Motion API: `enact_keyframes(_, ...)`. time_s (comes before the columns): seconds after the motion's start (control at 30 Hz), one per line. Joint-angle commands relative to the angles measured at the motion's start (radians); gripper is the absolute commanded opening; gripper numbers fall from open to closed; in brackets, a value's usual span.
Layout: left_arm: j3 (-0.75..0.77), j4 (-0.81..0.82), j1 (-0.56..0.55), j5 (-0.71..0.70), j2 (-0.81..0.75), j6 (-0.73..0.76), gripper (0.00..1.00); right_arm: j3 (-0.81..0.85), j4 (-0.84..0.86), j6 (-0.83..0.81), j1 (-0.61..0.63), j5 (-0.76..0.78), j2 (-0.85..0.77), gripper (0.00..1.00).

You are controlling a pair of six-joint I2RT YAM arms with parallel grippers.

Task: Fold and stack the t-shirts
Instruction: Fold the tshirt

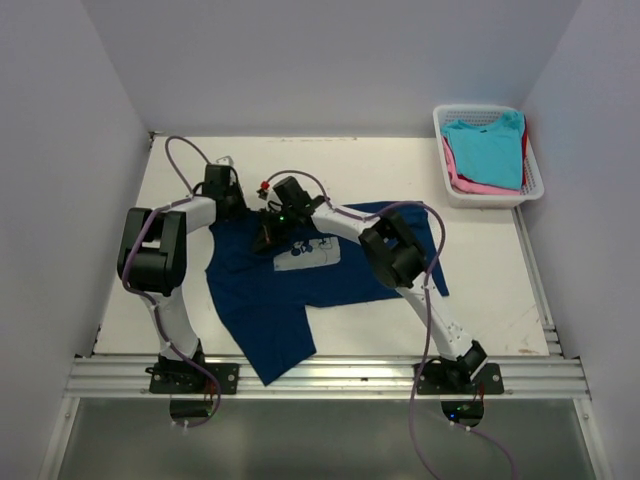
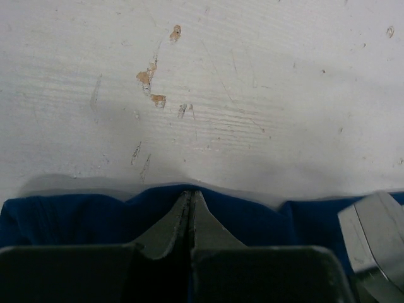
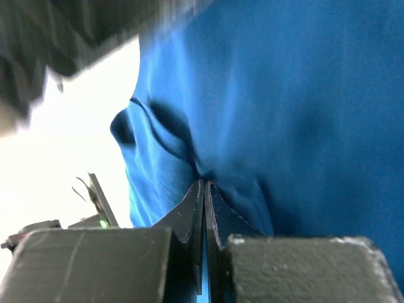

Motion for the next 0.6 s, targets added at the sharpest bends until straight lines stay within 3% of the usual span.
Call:
enact_keyframes(0.0,-0.019,-0.018,0.022,-0.009,0.032,0.000,0.00,-0.145,-0.112,-0.104,0.036,0.064,-0.153,0.00)
enact_keyframes(0.37,-0.006,-0.024,0.036,-0.003,0.038,0.001,0.00,-0.428,-0.290,-0.248,0.101,0.162,-0.455,0.00)
enact_keyframes(0.57,-0.007,-0.025,0.039,-0.001,0.038,0.000,0.00,-0.402,-0.269,-0.257,0.099,0.255,-0.535,0.00)
